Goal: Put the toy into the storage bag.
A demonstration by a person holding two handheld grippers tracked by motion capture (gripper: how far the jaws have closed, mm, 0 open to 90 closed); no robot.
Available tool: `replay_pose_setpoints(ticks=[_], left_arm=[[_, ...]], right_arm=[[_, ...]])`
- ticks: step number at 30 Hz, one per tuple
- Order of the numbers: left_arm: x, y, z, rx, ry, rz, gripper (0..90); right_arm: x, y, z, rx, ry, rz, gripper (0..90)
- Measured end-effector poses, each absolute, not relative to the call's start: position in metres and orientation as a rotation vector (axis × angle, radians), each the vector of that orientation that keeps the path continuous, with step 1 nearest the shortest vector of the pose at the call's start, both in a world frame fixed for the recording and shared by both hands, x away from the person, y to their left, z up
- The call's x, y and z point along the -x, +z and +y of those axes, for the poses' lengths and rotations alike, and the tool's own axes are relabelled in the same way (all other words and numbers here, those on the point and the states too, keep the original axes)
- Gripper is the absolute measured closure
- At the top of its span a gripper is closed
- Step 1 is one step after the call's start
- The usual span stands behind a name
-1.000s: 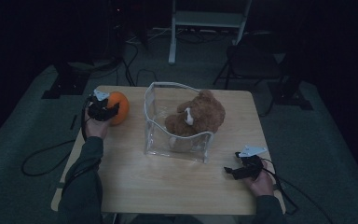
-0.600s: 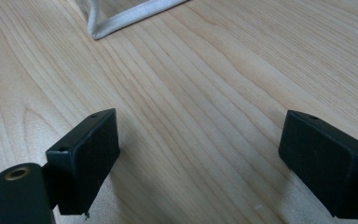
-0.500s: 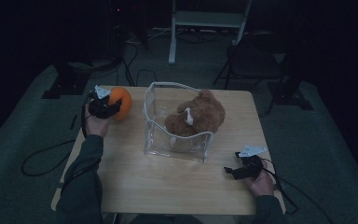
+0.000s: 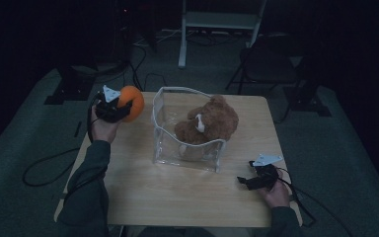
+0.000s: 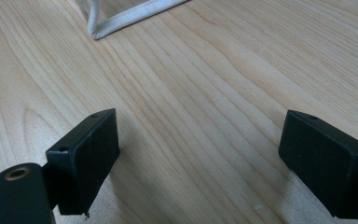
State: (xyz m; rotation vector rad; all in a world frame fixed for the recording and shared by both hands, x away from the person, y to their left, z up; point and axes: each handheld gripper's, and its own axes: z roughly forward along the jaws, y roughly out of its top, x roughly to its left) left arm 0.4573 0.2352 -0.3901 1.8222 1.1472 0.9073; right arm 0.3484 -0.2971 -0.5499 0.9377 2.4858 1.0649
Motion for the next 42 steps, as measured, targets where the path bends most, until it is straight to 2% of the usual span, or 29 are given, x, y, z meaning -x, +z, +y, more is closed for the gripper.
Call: replay_pose_setpoints(ticks=[42], left_arm=[[-0.435, -0.344, 0.226, -1.783, 0.974, 1.012, 51.4]], right_arm=[[-0.348, -0.55, -0.297, -0.936, 1.065, 2.486, 11.4]])
